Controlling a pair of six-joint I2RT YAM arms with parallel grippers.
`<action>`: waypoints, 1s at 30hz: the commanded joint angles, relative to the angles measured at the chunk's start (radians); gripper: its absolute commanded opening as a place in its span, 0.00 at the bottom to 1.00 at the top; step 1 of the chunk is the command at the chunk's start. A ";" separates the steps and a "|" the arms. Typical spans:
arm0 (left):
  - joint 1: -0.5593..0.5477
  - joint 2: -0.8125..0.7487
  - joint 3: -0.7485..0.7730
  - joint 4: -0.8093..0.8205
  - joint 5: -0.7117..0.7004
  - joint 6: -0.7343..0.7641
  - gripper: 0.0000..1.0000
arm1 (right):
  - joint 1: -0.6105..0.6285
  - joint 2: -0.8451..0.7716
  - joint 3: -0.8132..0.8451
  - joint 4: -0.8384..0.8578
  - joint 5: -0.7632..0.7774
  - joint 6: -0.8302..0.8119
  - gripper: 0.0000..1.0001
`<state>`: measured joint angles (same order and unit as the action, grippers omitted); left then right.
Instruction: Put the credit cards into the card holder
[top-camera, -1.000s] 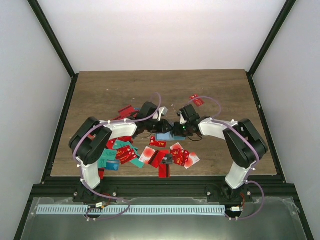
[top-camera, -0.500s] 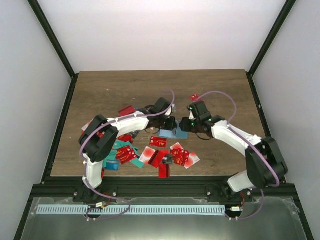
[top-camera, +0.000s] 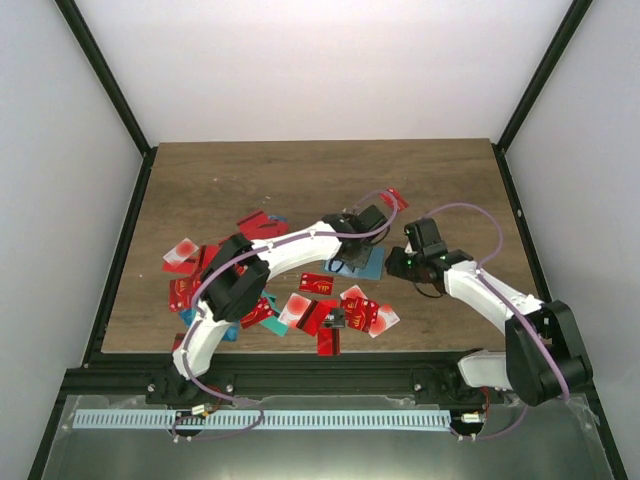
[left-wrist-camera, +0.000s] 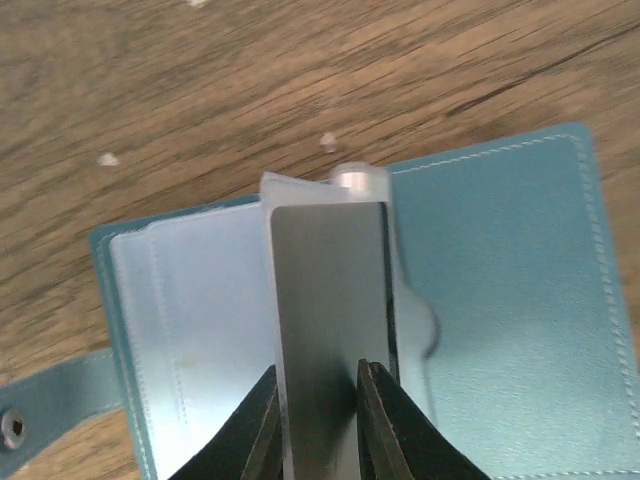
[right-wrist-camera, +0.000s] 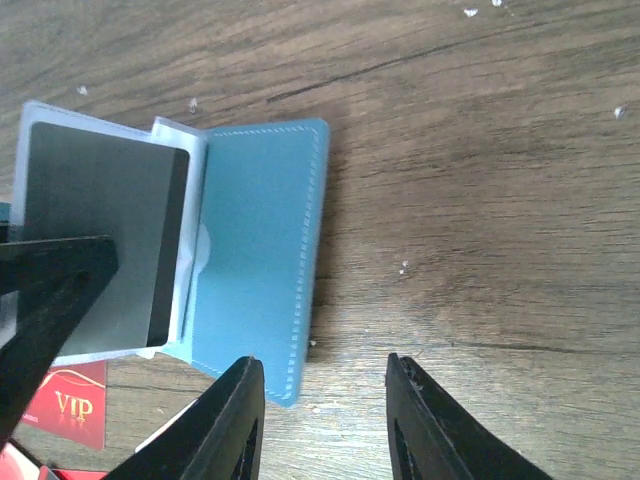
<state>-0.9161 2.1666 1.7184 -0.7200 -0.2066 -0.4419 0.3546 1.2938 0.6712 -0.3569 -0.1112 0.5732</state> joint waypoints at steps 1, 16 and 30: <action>-0.016 0.066 0.083 -0.240 -0.220 -0.008 0.20 | -0.014 -0.029 0.009 0.015 -0.009 -0.005 0.36; 0.006 0.083 0.106 -0.369 -0.456 -0.066 0.21 | -0.015 0.003 0.022 0.043 -0.054 -0.010 0.32; -0.029 0.183 0.217 -0.356 -0.388 -0.089 0.32 | -0.025 -0.091 0.020 -0.017 0.013 -0.007 0.30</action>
<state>-0.9234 2.3203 1.8996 -1.0935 -0.6498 -0.5243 0.3470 1.2453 0.6716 -0.3481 -0.1307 0.5690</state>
